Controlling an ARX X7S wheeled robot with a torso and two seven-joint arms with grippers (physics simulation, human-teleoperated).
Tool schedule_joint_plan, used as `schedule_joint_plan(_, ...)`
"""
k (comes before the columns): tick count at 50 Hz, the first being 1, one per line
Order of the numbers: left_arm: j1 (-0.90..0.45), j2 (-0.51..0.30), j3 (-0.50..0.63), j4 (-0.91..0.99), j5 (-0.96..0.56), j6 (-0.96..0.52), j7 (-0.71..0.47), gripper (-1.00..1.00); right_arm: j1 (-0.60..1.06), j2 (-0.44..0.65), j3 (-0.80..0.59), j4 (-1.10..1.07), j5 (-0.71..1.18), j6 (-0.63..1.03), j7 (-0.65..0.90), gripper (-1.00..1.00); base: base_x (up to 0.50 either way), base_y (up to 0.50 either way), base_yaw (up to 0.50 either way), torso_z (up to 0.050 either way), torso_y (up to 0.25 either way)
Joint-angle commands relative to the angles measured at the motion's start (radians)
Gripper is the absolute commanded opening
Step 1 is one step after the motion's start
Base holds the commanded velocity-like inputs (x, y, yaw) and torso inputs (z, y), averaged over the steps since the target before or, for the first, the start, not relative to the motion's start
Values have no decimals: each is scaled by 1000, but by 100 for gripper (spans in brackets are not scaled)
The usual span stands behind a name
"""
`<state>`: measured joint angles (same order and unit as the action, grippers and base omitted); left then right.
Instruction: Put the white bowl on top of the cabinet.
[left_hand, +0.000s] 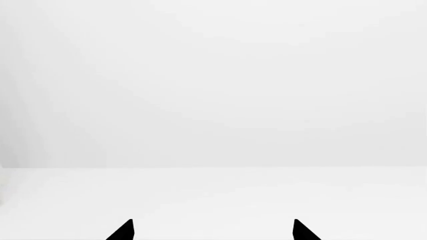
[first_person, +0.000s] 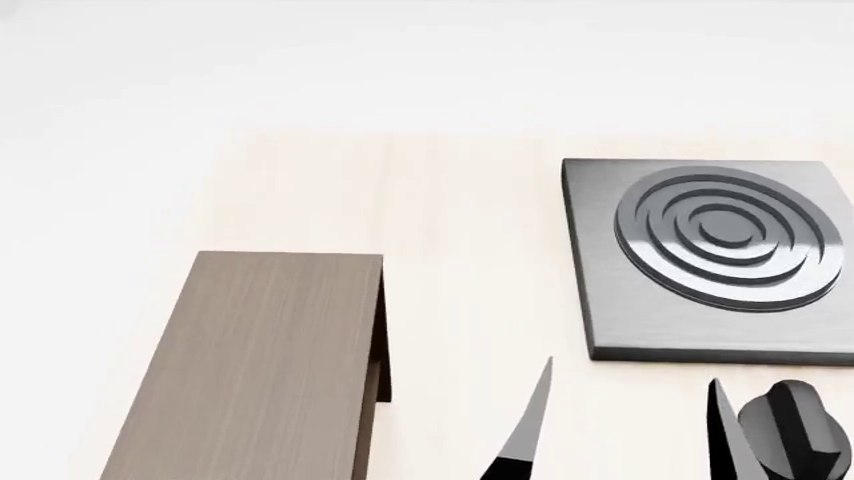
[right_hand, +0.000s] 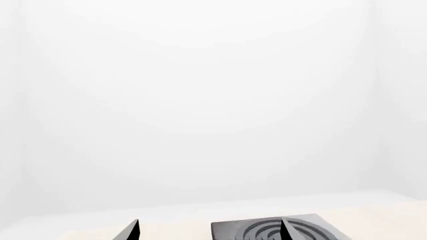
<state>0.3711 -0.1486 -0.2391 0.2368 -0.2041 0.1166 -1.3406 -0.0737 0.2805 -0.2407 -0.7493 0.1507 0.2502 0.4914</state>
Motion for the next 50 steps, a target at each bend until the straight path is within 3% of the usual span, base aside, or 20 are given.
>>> schedule_joint_plan(1,-1,-1,2,-3,-2,1,-1,100,2,3,1,-1,8,1,12,100,0,0,0,0,0)
schedule_joint_plan(5,-4,-3,3,-8,-3,0,0,100,8,3,5,-13,6,19,26,100,0,0,0,0,0)
schedule_joint_plan(21,12,1,-14,-12,-30,27,4,100,213,12,131,-158,75,494,153,100,0,0,0,0,0)
schedule_joint_plan(35,13,1,-15,-21,-45,41,9,100,381,4,231,-267,187,810,190,100,0,0,0,0,0)
schedule_joint_plan(46,14,0,-15,-31,-54,50,13,100,666,-109,504,-279,317,1279,308,100,0,0,0,0,0)
schedule_joint_plan(50,14,0,-16,-36,-57,54,15,100,711,-97,553,-248,385,1320,396,100,0,0,0,0,0)
